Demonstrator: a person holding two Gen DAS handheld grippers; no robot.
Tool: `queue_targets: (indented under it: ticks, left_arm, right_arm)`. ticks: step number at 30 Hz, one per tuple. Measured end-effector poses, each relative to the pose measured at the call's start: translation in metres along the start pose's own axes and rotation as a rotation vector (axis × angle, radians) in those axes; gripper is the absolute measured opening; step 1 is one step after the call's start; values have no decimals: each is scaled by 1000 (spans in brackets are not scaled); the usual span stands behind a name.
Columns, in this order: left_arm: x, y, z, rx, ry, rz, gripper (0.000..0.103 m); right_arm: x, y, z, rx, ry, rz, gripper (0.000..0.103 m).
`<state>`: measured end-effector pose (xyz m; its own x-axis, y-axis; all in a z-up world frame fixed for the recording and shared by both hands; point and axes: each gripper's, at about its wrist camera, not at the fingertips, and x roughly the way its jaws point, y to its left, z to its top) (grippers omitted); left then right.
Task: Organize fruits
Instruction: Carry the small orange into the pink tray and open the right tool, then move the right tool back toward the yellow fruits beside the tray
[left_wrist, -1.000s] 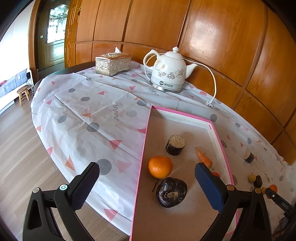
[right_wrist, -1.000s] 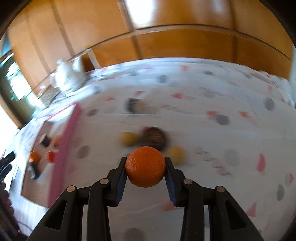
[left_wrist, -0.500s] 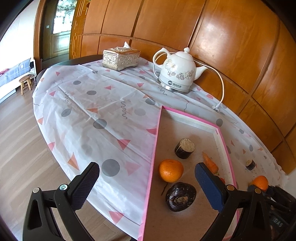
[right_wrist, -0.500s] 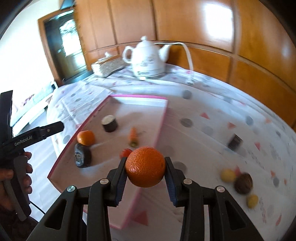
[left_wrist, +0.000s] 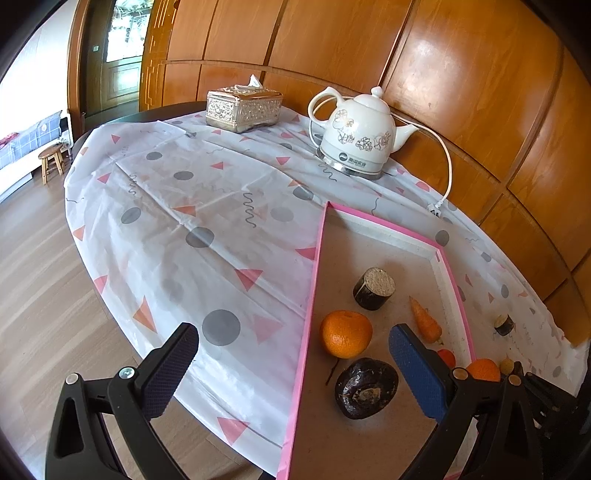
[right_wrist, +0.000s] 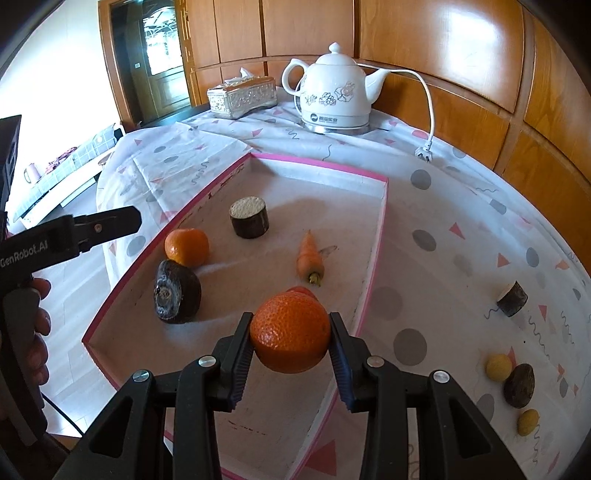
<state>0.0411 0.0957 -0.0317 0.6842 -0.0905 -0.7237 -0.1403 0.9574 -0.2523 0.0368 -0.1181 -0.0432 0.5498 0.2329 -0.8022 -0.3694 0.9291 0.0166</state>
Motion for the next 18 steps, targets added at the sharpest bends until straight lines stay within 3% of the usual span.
queue_targets:
  ticks: [18]
  left_arm:
    - [-9,-8,-1,25,-20,-8,103]
  right_arm:
    - [-39,-17,-16,105,-105,-37,46]
